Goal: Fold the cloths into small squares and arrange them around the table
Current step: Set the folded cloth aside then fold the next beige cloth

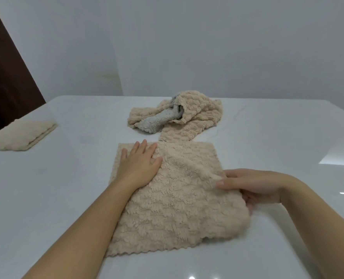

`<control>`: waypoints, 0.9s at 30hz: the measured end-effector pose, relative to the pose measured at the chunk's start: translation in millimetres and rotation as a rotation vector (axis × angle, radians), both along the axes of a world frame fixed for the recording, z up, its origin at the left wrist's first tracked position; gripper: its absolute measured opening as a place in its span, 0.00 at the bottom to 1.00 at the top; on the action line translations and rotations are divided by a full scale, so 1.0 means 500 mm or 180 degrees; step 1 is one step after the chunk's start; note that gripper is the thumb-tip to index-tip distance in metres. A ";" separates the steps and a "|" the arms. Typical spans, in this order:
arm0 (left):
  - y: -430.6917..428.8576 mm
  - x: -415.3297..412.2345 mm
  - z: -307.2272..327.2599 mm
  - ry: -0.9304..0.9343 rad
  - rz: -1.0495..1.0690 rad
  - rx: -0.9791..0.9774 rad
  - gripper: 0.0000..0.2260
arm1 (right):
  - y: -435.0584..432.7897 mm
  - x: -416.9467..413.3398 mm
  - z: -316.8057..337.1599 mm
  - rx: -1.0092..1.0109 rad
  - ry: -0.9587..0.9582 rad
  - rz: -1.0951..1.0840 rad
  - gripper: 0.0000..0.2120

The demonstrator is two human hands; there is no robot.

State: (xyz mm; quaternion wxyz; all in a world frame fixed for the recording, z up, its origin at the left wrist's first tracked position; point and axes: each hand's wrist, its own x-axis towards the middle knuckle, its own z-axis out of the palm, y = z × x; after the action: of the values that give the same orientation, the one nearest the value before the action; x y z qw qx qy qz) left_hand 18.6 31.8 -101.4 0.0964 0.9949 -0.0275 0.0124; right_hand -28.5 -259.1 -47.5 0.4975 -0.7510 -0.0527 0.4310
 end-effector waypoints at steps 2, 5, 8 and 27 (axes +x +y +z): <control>0.002 -0.001 0.001 0.0008 -0.0009 -0.0023 0.27 | -0.011 -0.001 0.003 -0.0016 0.0008 0.0149 0.30; 0.003 -0.002 0.003 0.0005 -0.0025 -0.0070 0.27 | -0.030 0.001 0.007 0.0055 -0.0003 0.0163 0.31; 0.002 -0.007 0.003 0.0010 -0.0041 -0.0112 0.27 | -0.043 0.005 0.004 -0.0267 -0.0311 -0.0128 0.23; -0.011 -0.040 0.006 0.0277 -0.0581 0.0090 0.30 | 0.079 0.049 -0.054 -0.2678 -0.2681 0.0563 0.32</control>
State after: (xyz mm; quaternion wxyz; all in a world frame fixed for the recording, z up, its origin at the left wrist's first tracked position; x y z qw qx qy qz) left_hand -1.2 26.5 -98.5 0.0842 0.9891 -0.1139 -0.0401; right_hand -4.0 -219.6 -74.6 0.0563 -0.9823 -0.1325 0.1200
